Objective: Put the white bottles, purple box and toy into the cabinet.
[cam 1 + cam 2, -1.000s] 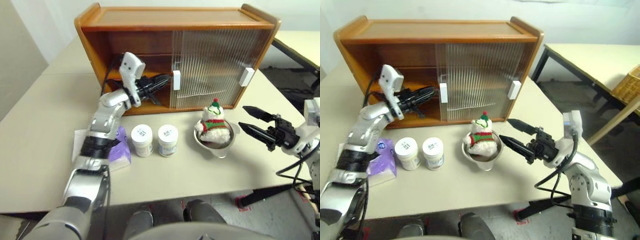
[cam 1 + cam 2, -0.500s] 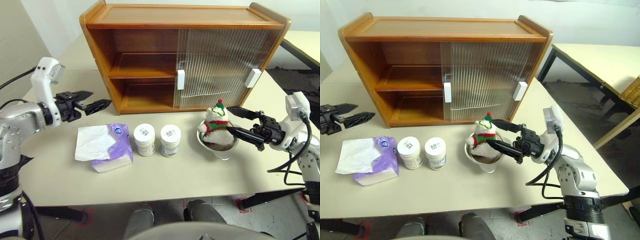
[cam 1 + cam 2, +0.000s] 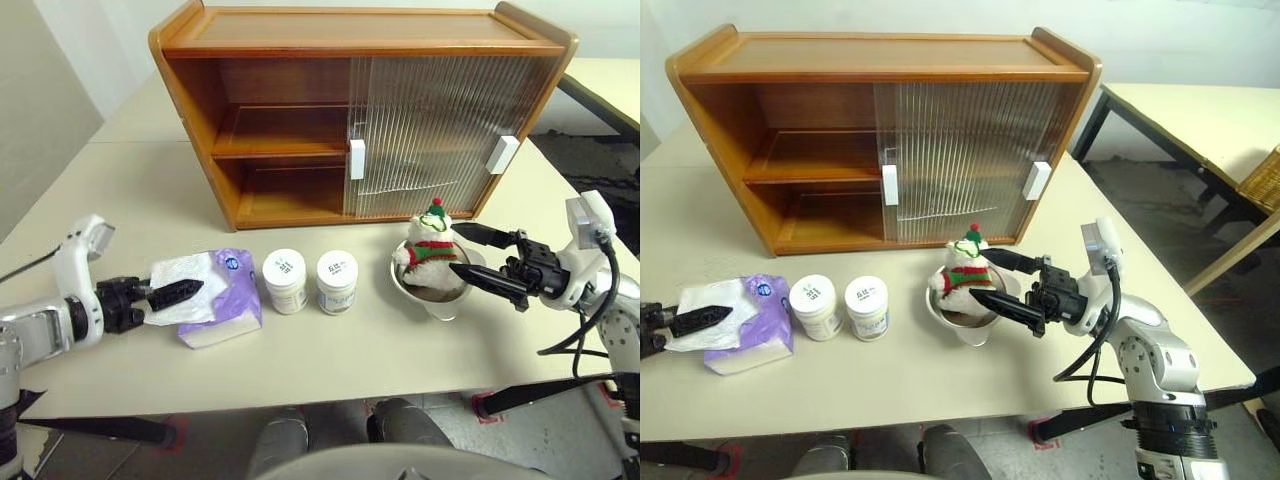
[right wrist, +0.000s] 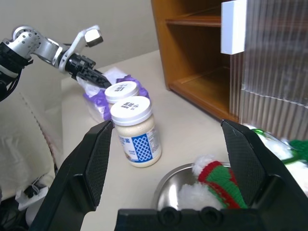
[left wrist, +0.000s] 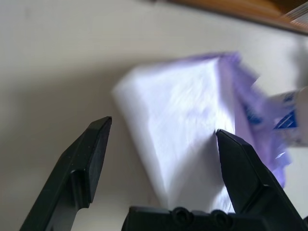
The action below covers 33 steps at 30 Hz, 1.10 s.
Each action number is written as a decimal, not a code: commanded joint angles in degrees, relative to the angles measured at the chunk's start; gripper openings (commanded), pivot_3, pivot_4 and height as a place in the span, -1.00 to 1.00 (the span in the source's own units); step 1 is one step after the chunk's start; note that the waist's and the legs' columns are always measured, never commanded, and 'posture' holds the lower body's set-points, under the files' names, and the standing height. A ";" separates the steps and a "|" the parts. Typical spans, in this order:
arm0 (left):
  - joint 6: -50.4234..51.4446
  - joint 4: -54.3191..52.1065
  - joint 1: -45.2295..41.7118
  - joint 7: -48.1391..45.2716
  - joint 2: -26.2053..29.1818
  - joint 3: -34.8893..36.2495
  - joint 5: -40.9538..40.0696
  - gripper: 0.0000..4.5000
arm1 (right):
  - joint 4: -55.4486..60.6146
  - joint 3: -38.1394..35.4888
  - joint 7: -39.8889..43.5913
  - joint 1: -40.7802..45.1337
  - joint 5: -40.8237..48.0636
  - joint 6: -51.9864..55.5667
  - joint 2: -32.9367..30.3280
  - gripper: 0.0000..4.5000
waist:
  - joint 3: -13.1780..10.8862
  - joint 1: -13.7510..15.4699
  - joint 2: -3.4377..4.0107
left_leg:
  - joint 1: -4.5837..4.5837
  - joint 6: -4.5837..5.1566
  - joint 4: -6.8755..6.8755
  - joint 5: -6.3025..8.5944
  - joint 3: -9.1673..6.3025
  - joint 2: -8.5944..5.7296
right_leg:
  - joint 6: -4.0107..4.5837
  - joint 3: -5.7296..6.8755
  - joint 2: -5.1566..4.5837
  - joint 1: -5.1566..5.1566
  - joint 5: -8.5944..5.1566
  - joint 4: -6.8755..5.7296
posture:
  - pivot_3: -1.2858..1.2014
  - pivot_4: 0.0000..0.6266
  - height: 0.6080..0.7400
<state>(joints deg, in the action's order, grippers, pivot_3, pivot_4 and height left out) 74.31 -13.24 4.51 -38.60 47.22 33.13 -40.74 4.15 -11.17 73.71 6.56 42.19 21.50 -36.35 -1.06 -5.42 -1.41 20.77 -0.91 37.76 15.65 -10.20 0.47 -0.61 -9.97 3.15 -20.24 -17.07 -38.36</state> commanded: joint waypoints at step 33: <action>-1.17 5.06 -15.57 11.59 -12.56 12.70 -22.34 -0.99 | -0.60 1.32 -0.16 0.73 -0.71 -0.53 0.31 1.00 | 0.52 0.99 0.61 | -0.33 -0.14 -0.06 -0.05 0.18 -0.03 | 0.08 -0.10 0.03 0.44 0.03 0.00 | -0.08 -0.96 1.00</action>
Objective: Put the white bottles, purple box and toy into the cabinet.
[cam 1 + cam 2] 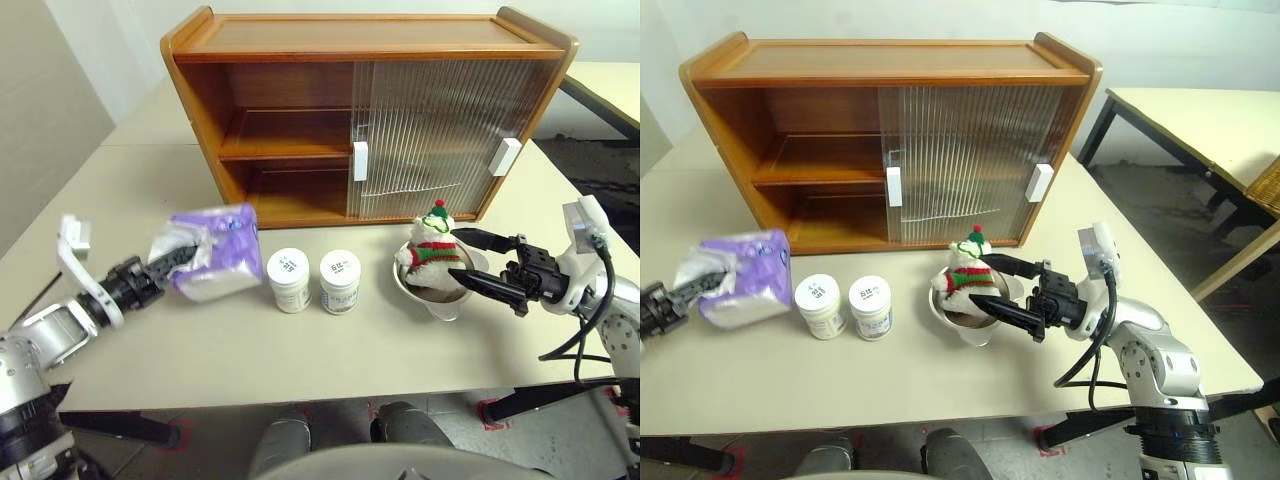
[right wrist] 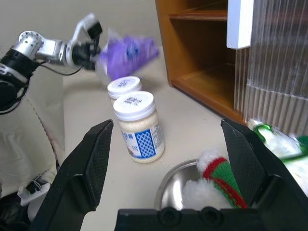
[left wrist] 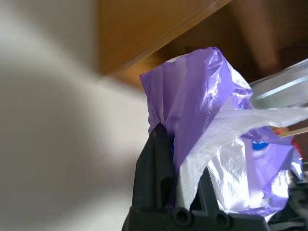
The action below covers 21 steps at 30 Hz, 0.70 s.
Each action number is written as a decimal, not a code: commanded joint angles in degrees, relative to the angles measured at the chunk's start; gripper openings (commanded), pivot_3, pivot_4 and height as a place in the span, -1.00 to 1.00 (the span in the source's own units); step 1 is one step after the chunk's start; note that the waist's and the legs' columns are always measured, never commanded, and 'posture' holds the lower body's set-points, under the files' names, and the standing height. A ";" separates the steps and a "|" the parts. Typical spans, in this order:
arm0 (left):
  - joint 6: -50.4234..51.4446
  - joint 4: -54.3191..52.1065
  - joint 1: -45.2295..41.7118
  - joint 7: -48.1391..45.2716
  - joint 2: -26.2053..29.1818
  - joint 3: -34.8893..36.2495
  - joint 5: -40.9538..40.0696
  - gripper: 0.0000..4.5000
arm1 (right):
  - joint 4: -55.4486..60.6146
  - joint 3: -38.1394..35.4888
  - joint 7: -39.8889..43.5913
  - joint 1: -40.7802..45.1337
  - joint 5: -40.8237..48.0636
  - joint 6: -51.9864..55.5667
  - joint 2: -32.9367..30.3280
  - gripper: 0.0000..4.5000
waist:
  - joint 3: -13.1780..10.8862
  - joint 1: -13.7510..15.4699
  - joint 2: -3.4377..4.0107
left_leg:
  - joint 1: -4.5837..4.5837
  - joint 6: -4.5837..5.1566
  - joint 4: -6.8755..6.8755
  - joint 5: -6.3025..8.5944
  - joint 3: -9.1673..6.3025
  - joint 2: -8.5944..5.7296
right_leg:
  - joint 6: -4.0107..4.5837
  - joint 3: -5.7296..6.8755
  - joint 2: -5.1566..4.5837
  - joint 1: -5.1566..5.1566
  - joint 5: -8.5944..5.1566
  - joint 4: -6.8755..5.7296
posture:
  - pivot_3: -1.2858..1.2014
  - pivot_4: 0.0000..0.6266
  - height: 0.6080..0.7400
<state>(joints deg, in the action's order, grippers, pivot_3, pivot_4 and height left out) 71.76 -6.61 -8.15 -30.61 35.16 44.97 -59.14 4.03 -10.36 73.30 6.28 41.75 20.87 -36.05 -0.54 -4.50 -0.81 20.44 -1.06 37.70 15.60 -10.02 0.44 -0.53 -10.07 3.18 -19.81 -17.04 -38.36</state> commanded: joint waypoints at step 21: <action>-10.83 -5.50 -27.21 34.26 -13.92 -16.35 -1.11 -0.99 | 0.46 -0.06 0.40 -1.44 -0.26 -1.09 0.06 1.00 | -0.61 0.34 -0.96 | -0.50 0.07 0.29 0.01 0.60 -0.01 | -0.74 -0.29 -0.02 0.75 -0.27 0.10 | -0.10 -0.96 1.00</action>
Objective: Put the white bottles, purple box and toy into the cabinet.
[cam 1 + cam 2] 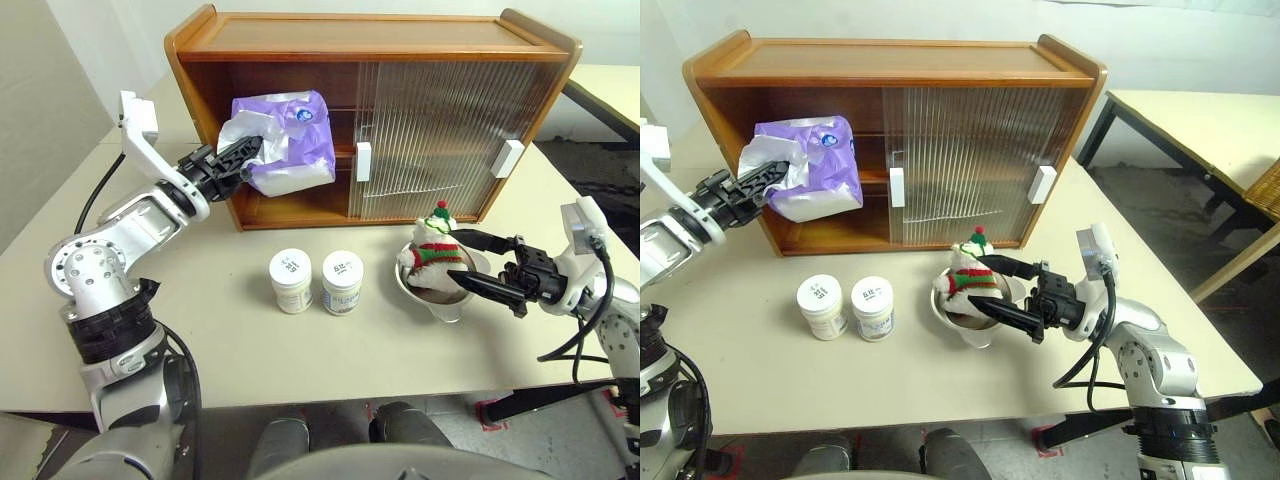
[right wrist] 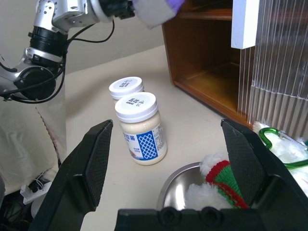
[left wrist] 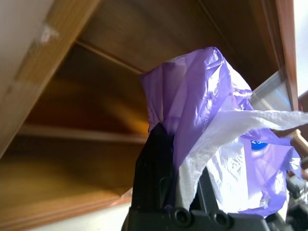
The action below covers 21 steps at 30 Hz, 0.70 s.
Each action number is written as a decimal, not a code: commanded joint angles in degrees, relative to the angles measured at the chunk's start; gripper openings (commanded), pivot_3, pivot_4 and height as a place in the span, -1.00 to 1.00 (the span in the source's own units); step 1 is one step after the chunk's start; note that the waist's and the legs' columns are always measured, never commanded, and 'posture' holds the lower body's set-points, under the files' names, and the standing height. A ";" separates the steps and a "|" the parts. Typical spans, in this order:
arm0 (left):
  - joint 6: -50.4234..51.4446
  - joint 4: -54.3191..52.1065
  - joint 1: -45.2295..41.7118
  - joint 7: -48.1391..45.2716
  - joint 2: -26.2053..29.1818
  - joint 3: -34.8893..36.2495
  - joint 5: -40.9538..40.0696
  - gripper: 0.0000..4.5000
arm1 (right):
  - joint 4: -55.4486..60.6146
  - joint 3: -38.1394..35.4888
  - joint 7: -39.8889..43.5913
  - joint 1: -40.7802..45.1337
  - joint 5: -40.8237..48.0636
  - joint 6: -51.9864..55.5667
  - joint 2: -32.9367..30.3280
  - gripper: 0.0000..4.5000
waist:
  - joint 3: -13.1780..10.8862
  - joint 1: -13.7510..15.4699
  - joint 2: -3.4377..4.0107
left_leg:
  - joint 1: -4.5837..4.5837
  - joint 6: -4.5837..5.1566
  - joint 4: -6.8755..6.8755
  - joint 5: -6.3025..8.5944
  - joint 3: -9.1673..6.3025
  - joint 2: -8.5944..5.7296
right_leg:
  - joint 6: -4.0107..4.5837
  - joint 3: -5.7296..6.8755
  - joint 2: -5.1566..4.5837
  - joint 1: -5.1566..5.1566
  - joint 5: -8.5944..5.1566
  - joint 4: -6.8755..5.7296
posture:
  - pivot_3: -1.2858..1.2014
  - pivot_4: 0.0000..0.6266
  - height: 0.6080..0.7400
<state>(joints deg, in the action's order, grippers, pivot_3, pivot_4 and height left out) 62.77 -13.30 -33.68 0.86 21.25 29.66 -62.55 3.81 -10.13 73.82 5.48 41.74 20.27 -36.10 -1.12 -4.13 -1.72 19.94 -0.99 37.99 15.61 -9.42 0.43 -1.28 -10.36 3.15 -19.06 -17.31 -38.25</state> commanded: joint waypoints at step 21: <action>-13.17 7.77 -6.58 4.54 -5.15 -3.64 8.75 0.13 | 1.27 -0.60 -0.49 -2.24 -0.55 -1.32 0.07 1.00 | -0.18 -0.91 -0.30 | -0.02 0.65 0.25 0.38 0.07 -0.02 | -0.25 -0.10 -0.01 0.22 0.02 0.11 | -0.11 -0.99 1.00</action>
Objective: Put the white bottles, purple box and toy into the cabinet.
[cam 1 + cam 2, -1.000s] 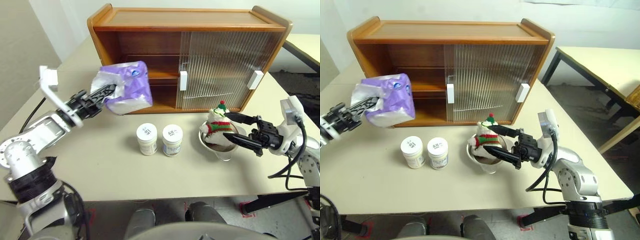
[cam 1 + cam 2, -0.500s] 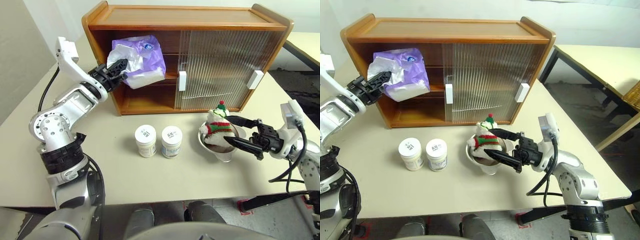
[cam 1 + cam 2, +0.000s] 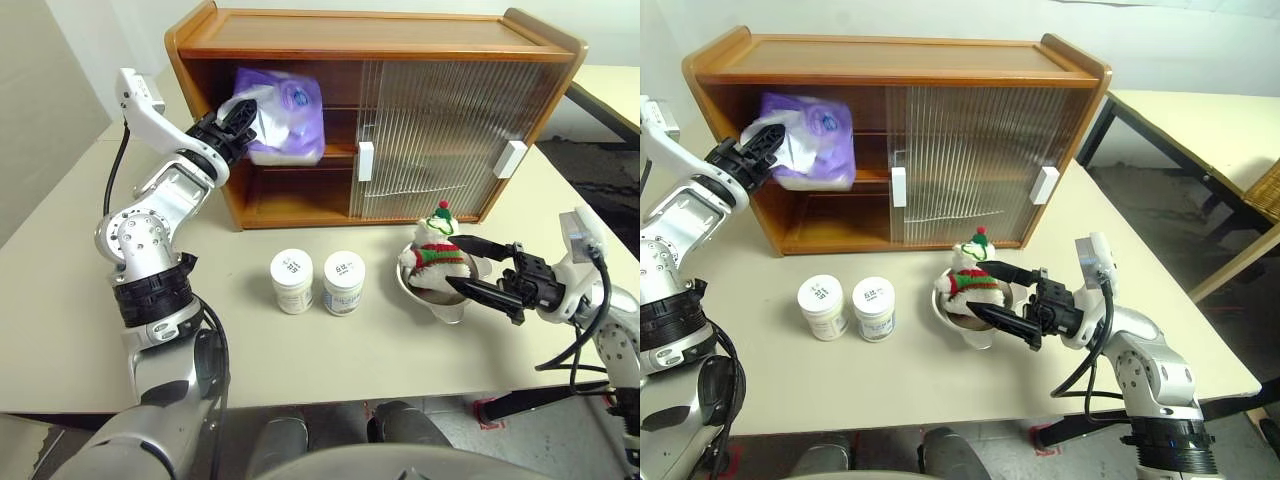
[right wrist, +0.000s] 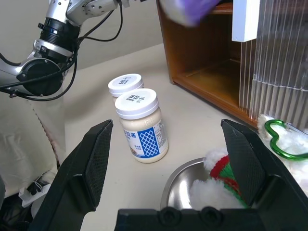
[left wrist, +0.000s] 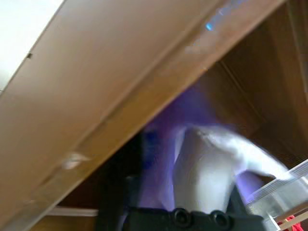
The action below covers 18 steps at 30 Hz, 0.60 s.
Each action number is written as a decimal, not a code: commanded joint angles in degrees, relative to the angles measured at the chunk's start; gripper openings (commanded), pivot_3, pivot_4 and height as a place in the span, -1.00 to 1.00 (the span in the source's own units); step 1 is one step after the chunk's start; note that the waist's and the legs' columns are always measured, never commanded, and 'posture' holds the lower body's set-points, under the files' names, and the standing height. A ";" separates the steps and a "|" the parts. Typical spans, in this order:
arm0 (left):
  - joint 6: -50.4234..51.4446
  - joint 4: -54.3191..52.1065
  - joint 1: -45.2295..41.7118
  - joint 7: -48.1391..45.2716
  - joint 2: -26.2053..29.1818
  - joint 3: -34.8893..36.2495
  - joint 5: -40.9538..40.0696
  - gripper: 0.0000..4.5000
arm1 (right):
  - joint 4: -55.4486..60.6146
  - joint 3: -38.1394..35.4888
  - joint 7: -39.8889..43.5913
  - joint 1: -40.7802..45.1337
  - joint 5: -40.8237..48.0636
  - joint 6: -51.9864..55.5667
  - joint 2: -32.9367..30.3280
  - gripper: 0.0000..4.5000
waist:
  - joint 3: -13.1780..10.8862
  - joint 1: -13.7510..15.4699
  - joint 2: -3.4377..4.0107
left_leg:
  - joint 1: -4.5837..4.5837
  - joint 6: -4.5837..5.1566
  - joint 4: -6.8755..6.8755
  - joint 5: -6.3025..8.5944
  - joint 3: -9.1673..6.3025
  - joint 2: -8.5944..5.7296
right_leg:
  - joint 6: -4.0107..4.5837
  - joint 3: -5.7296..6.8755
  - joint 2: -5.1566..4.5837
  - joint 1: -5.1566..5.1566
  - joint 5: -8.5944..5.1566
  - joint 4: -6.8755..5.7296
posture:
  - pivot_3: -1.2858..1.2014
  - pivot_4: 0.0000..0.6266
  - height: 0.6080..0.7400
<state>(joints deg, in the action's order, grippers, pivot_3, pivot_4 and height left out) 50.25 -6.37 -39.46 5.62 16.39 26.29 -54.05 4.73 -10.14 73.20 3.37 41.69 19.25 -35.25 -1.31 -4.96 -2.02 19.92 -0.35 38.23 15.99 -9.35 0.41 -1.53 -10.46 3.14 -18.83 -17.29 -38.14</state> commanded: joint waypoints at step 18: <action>-2.68 -1.66 0.04 -1.84 -0.24 -0.79 -0.21 0.98 | 1.34 0.62 -0.42 0.07 -0.38 0.18 -0.67 1.00 | 0.00 -0.18 0.00 | -0.01 0.02 0.25 0.01 0.02 0.00 | -0.02 0.00 0.00 0.10 0.07 -0.01 | -0.10 -0.99 1.00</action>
<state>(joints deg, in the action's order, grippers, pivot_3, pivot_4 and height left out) 48.14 -6.96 -39.46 3.79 16.31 25.91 -54.25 4.93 -10.09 73.15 3.38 41.67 19.07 -35.91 -1.30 -5.15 -2.02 19.91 -0.33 38.49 16.00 -9.33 0.41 -1.55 -10.46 3.15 -18.73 -17.21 -38.15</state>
